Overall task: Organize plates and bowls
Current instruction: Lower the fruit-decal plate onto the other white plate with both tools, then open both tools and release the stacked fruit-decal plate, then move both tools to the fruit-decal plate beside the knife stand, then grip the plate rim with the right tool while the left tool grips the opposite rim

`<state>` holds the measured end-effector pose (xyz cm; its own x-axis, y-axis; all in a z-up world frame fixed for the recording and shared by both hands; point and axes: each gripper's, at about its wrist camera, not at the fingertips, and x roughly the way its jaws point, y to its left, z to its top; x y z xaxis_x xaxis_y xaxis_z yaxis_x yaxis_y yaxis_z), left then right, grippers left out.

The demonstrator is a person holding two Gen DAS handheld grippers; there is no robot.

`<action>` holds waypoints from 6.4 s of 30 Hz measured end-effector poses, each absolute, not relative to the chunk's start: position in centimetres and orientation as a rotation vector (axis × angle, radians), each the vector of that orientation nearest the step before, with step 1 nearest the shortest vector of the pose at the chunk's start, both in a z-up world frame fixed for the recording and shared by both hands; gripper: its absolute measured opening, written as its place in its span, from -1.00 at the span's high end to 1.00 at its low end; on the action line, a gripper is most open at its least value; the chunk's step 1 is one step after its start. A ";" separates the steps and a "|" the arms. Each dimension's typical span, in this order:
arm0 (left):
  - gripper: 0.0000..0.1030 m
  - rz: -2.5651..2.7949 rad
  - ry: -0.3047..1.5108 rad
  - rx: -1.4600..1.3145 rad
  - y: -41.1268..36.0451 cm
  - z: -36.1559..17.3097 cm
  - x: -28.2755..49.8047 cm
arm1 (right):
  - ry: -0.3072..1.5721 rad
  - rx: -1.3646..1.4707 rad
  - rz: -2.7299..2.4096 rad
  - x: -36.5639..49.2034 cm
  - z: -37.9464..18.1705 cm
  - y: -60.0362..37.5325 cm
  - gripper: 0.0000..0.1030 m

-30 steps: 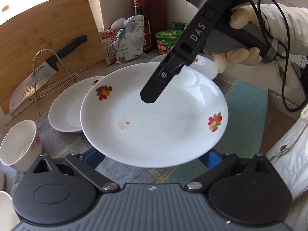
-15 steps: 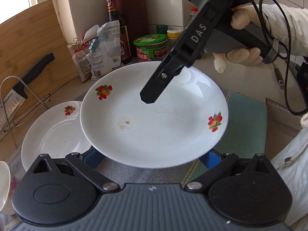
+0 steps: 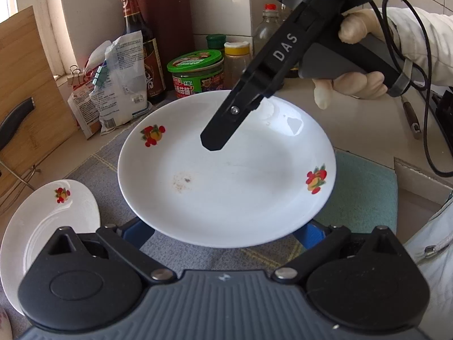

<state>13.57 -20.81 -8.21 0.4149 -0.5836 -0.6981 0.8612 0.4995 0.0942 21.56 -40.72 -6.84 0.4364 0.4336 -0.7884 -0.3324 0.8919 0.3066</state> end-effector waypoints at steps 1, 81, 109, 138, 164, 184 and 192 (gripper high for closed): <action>-0.97 -0.954 0.655 0.487 -21.1 -8.3 13.7 | 1.012 0.114 0.475 21.6 -7.0 -41.0 -1.00; -0.98 -0.940 0.695 0.469 -24.2 -9.7 16.8 | 1.036 0.121 0.236 20.0 -7.1 -44.0 -1.00; -0.99 -0.637 0.606 0.264 -13.9 -6.0 15.6 | 0.821 -0.114 0.171 18.2 -4.5 -34.2 -1.00; -0.99 -0.390 0.770 0.149 -6.1 -12.8 18.9 | 0.864 -0.225 0.359 22.3 -5.2 -24.9 -1.00; -1.00 -0.339 0.733 0.134 -6.9 -13.4 20.9 | 0.965 -0.252 0.551 31.8 -7.0 -23.0 -1.00; -1.00 -0.362 0.696 0.136 -6.7 -13.4 21.1 | 1.113 -0.290 0.645 36.3 -11.4 -21.1 -1.00; -1.00 -0.383 0.697 0.145 -6.5 -13.1 21.0 | 1.116 -0.299 0.678 36.9 -11.5 -20.5 -1.00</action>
<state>20.96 -6.54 -13.13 0.7003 -0.2951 -0.6499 0.3909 0.9204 0.0033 36.95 -20.48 -11.55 0.2677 0.3499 -0.8977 -0.6360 0.7640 0.1081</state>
